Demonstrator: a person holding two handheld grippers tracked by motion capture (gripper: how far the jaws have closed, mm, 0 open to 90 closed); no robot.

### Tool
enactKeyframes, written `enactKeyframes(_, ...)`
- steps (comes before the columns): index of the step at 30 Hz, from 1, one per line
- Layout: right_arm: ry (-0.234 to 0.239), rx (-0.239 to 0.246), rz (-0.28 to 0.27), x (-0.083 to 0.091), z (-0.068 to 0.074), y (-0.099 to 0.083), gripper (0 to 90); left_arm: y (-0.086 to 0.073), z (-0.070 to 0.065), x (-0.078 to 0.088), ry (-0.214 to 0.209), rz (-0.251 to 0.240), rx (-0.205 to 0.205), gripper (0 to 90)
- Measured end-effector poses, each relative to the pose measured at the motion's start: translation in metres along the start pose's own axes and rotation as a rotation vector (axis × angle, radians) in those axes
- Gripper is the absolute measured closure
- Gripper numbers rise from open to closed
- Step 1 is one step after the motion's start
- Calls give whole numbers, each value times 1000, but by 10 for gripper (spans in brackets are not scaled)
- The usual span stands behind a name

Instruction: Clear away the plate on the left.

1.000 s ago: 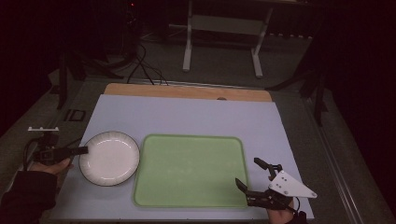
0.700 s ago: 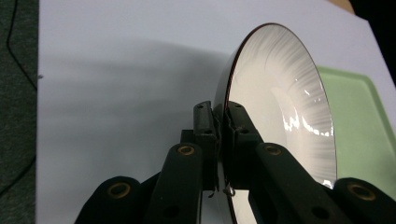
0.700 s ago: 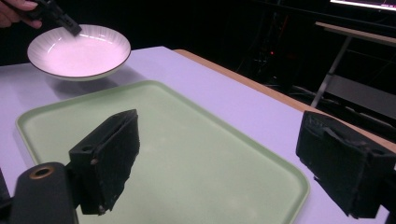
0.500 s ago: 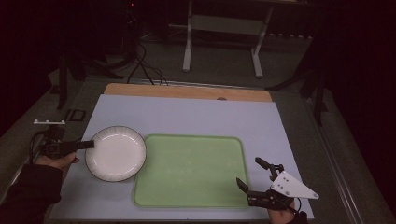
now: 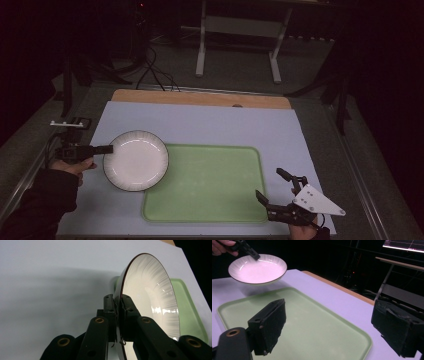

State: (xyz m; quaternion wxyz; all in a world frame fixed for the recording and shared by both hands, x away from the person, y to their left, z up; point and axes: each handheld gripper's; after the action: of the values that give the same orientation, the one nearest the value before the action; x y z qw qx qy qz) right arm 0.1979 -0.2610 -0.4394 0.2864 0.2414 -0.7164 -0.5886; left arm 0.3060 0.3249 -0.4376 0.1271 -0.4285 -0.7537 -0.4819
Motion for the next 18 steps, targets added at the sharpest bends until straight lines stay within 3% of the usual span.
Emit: enactKeyframes(18,-7,0,-6,1,0,0,123,10,-41,-32,-69,53,-51,847)
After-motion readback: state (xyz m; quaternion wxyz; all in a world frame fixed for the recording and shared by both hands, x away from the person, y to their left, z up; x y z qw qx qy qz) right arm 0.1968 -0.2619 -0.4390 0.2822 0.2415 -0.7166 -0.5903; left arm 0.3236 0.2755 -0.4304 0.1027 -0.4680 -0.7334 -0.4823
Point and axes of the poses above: each handheld gripper's, and its own axes: x roughly backward along the jaws, y roughly out of its top, z roughly to its left, and after that the axes turned 6 degrees about -z, right-handed
